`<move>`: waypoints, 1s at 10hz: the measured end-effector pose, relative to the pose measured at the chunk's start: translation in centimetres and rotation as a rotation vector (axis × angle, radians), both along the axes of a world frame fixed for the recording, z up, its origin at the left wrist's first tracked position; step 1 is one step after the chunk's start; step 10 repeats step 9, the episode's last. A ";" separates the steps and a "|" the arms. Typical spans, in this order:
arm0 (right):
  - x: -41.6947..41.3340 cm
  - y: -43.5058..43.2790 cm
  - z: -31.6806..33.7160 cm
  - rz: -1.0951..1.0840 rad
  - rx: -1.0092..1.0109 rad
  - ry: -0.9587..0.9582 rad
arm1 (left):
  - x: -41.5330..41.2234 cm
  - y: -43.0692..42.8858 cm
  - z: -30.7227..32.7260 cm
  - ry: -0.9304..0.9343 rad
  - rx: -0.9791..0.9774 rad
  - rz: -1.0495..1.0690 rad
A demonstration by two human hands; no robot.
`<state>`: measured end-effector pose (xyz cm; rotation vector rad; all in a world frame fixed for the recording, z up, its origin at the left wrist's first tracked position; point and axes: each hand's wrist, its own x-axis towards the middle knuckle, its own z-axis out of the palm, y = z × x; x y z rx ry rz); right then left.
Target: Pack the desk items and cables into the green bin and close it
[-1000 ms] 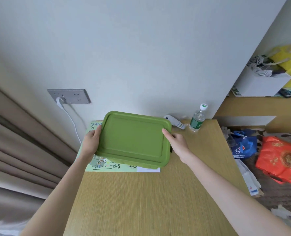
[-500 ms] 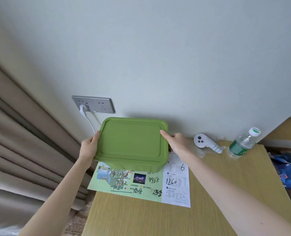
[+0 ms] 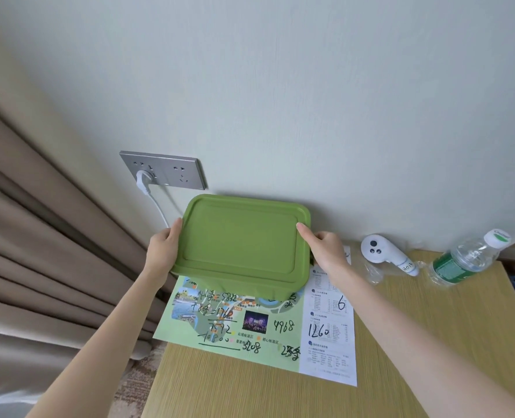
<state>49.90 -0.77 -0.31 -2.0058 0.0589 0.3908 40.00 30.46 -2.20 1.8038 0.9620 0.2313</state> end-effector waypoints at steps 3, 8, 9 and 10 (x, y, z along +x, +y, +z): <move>2.0 -0.4 0.4 -0.056 -0.029 -0.040 | 1.4 -2.0 0.6 -0.022 0.022 -0.006; 0.8 0.4 5.0 -0.026 -0.319 -0.276 | 2.0 -4.1 7.4 -0.083 0.357 -0.149; -0.5 1.1 10.3 -0.065 -0.039 -0.351 | 2.0 -6.7 13.0 -0.256 0.333 -0.245; -0.5 1.1 10.3 -0.065 -0.039 -0.351 | 2.0 -6.7 13.0 -0.256 0.333 -0.245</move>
